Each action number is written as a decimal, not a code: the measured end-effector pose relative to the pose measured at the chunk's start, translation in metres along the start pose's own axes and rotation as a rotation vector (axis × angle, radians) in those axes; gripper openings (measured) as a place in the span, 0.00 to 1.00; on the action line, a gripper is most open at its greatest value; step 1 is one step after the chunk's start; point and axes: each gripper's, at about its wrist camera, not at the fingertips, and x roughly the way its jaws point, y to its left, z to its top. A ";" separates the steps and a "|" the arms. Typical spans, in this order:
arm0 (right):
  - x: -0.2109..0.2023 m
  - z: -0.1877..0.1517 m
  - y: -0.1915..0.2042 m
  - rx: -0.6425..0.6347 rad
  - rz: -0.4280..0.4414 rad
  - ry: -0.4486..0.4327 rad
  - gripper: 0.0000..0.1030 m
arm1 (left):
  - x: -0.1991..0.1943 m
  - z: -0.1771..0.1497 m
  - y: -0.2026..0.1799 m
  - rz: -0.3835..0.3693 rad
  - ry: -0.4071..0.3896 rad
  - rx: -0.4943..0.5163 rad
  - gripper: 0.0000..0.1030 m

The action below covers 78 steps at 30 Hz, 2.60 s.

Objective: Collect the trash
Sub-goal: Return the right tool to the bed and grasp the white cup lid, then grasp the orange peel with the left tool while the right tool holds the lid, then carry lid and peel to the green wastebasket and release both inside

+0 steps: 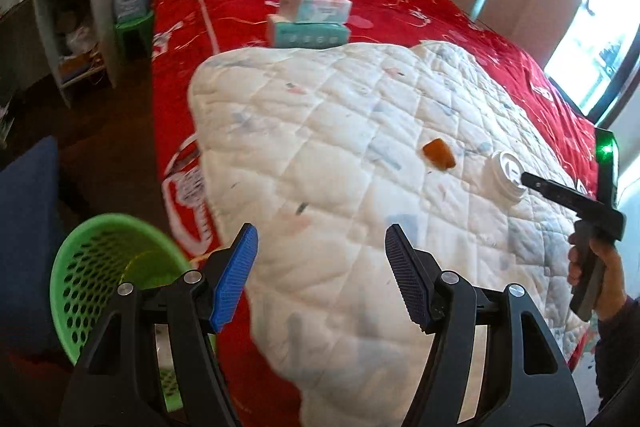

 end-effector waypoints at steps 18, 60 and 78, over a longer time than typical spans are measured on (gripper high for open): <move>0.050 0.013 -0.011 -0.032 0.000 0.038 0.81 | 0.093 0.053 -0.101 -0.086 0.068 0.192 0.65; -0.055 -0.051 0.051 -0.135 0.150 -0.037 0.80 | 0.064 0.029 -0.068 -0.114 0.018 0.083 0.27; -0.094 -0.088 0.189 -0.289 0.319 -0.031 0.80 | -0.054 -0.063 0.125 0.148 -0.041 -0.140 0.27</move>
